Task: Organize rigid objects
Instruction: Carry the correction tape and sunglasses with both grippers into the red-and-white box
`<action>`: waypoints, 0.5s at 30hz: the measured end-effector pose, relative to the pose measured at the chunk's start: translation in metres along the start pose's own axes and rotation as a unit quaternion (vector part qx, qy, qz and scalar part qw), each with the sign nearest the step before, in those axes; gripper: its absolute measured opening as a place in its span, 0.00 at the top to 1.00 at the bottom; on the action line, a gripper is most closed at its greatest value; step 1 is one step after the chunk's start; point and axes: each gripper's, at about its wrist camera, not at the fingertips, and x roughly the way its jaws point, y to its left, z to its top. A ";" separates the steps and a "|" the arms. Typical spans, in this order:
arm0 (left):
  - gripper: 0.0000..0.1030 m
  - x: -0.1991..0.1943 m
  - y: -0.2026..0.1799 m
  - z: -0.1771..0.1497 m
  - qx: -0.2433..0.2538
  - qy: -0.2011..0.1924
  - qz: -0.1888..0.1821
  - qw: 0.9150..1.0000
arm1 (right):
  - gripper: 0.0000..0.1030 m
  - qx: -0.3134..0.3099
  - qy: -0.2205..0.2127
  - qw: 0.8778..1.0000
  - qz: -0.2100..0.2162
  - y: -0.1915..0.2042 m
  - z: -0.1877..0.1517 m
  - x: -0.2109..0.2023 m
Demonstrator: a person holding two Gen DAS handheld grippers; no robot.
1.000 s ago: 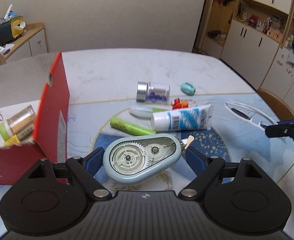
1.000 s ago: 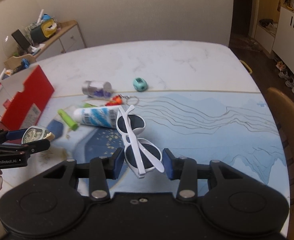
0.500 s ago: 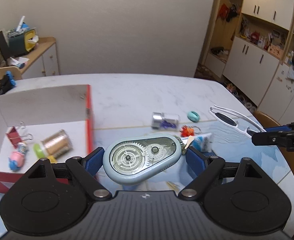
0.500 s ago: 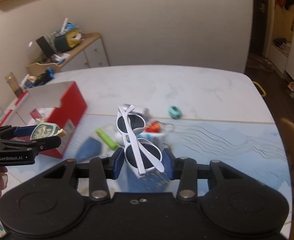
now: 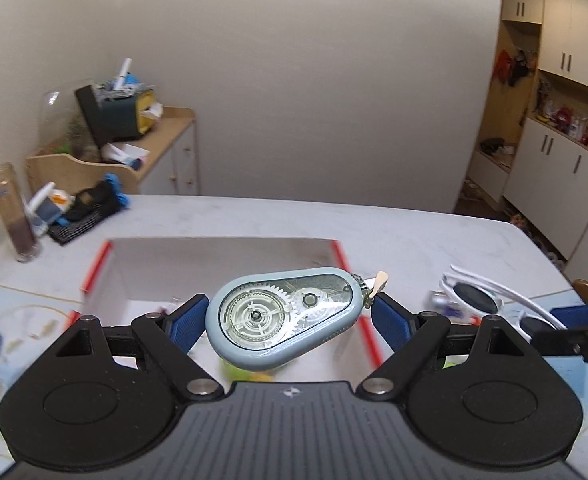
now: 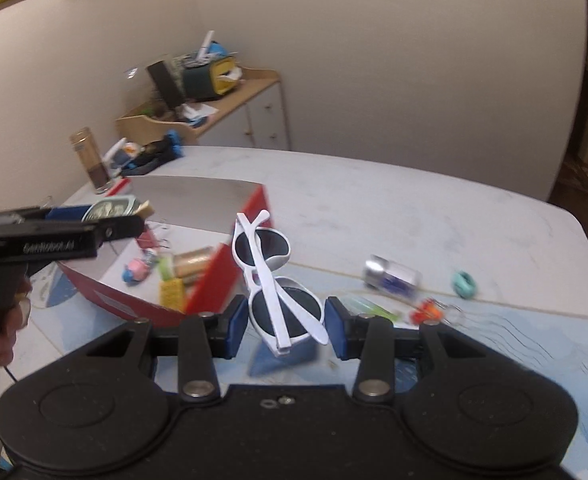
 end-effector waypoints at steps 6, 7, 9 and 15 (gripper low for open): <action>0.14 0.012 0.041 0.009 -0.004 0.009 0.012 1.000 | 0.60 -0.022 0.006 1.000 0.011 0.040 0.018 0.023; 0.14 0.014 0.046 0.011 -0.005 0.011 0.013 1.000 | 0.60 -0.027 0.006 1.000 0.011 0.047 0.021 0.028; 0.14 0.021 0.058 0.013 -0.006 0.017 0.015 1.000 | 0.60 -0.035 0.008 0.999 0.009 0.059 0.025 0.037; 0.14 0.042 0.087 0.023 -0.015 0.029 0.018 0.999 | 0.60 -0.062 0.027 0.998 0.003 0.090 0.032 0.068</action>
